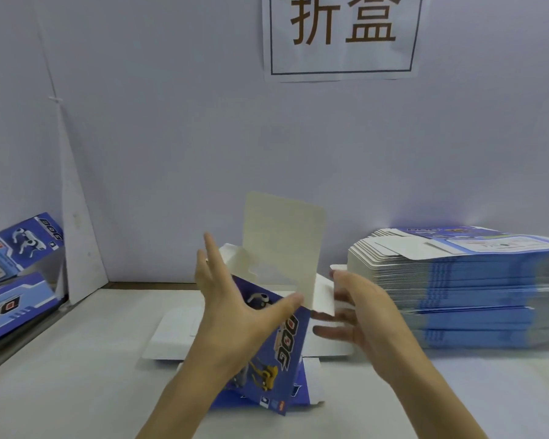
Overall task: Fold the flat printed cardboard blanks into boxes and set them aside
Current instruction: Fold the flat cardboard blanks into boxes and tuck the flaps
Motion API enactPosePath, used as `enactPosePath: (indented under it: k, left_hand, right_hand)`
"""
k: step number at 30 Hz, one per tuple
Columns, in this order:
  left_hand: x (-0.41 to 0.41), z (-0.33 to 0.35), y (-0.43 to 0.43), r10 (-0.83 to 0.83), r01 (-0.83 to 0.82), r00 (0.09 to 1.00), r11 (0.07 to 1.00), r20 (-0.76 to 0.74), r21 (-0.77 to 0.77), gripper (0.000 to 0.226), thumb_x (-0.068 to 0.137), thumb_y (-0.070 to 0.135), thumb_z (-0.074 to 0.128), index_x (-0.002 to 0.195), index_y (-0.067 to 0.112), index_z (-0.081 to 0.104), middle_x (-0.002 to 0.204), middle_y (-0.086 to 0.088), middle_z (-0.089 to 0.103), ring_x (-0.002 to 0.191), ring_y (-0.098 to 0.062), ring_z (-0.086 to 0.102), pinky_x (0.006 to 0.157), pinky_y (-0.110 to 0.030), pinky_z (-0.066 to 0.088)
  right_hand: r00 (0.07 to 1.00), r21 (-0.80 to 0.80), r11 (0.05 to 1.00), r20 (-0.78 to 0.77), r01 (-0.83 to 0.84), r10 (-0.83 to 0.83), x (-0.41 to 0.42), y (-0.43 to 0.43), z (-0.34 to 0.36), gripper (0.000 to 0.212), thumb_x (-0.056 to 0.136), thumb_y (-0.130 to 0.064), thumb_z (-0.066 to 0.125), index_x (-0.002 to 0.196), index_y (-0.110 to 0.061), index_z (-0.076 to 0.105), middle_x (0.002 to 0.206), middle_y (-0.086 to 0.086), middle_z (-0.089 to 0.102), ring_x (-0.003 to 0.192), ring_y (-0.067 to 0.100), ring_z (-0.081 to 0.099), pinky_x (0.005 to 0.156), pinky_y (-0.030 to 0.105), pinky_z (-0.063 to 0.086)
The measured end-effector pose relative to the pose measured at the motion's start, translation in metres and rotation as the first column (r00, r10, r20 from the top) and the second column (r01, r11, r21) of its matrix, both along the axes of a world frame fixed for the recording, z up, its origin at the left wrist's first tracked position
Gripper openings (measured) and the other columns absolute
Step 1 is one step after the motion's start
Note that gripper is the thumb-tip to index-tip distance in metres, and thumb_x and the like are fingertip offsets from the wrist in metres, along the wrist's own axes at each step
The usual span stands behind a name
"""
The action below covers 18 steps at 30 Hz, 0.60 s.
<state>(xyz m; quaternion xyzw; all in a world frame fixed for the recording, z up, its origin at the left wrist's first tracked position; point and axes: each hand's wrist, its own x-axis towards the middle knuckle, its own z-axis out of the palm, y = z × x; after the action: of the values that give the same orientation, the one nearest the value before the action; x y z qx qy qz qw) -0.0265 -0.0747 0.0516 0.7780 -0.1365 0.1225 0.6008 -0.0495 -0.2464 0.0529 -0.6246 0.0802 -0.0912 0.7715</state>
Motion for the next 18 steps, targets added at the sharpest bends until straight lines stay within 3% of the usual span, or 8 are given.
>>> enactPosePath:
  k: [2,4,5,8,10,14,16,18]
  left_hand:
    - [-0.004,-0.002,-0.005,0.033,-0.035,0.999,0.993,0.014,0.113,0.145,0.024,0.079,0.066,0.123,0.063,-0.038,0.155,0.019,-0.016,0.146,-0.016,0.010,0.115,-0.037,0.027]
    - [-0.007,-0.006,-0.009,0.068,-0.078,0.996,0.970,0.052,0.229,0.147,0.019,0.090,0.059,0.117,0.061,-0.046,0.154,0.015,-0.028,0.148,-0.015,-0.003,0.119,-0.050,0.018]
    - [-0.009,-0.007,-0.010,0.089,-0.112,0.992,0.954,0.094,0.278,0.148,0.018,0.094,0.054,0.118,0.058,-0.049,0.155,0.013,-0.029,0.148,-0.016,-0.005,0.118,-0.053,0.016]
    - [-0.011,-0.011,-0.014,0.133,-0.189,0.971,0.937,0.200,0.293,0.147,0.021,0.101,0.044,0.124,0.051,-0.048,0.156,0.015,-0.019,0.147,-0.015,0.000,0.118,-0.053,0.018]
    - [-0.011,-0.013,-0.015,0.115,-0.184,0.963,0.941,0.245,0.283,0.145,0.025,0.102,0.043,0.129,0.051,-0.044,0.152,0.025,-0.011,0.146,-0.013,0.005,0.118,-0.048,0.021]
    - [-0.002,-0.021,-0.011,0.009,-0.057,0.979,0.970,0.202,0.235,0.142,0.028,0.099,0.051,0.129,0.057,-0.040,0.138,0.041,-0.004,0.144,-0.012,0.011,0.115,-0.043,0.029]
    - [0.004,-0.025,-0.007,-0.029,-0.012,0.980,0.978,0.196,0.208,0.141,0.030,0.097,0.055,0.129,0.059,-0.038,0.137,0.044,-0.005,0.144,-0.008,0.011,0.115,-0.042,0.030]
    - [0.007,-0.028,-0.006,-0.029,-0.017,0.976,0.979,0.217,0.204,0.142,0.031,0.095,0.059,0.130,0.059,-0.037,0.137,0.044,-0.004,0.140,0.000,0.018,0.113,-0.038,0.033]
  right_hand:
    - [1.000,-0.114,0.993,-0.008,-0.008,0.007,0.002,-0.001,-0.003,0.022,0.098,-0.023,0.053,0.102,-0.007,0.068,0.099,0.016,0.071,0.086,0.029,0.070,0.058,0.035,0.060]
    - [1.000,-0.241,0.970,0.013,0.028,-0.025,0.004,-0.001,-0.005,0.021,0.097,-0.025,0.056,0.097,-0.008,0.068,0.107,0.018,0.068,0.096,0.028,0.066,0.066,0.033,0.061]
    - [0.999,-0.261,0.964,0.030,0.046,-0.039,0.004,-0.001,-0.006,0.021,0.096,-0.026,0.057,0.095,-0.007,0.067,0.108,0.020,0.066,0.099,0.029,0.066,0.063,0.029,0.059]
    - [0.991,-0.183,0.976,0.084,0.119,-0.105,0.005,0.000,-0.008,0.020,0.097,-0.021,0.056,0.091,-0.004,0.066,0.101,0.024,0.065,0.089,0.032,0.068,0.050,0.025,0.054]
    - [0.974,-0.120,0.972,0.127,0.203,-0.187,0.004,-0.001,-0.006,0.017,0.098,-0.015,0.054,0.089,-0.007,0.066,0.095,0.018,0.067,0.078,0.024,0.066,0.046,0.024,0.052]
    - [0.984,-0.229,0.967,0.157,0.114,-0.079,0.003,-0.002,-0.006,0.011,0.093,-0.026,0.063,0.102,-0.021,0.067,0.096,-0.002,0.068,0.079,0.008,0.067,0.058,0.032,0.061]
    - [0.993,-0.246,0.967,0.110,0.064,-0.038,0.002,-0.004,-0.004,0.015,0.091,-0.025,0.066,0.102,-0.015,0.071,0.092,0.005,0.072,0.077,0.010,0.070,0.064,0.037,0.062]
    - [0.993,-0.220,0.971,0.099,0.092,-0.072,0.002,-0.005,-0.002,0.010,0.091,-0.017,0.065,0.090,-0.011,0.072,0.088,0.012,0.072,0.074,0.017,0.070,0.058,0.035,0.061]
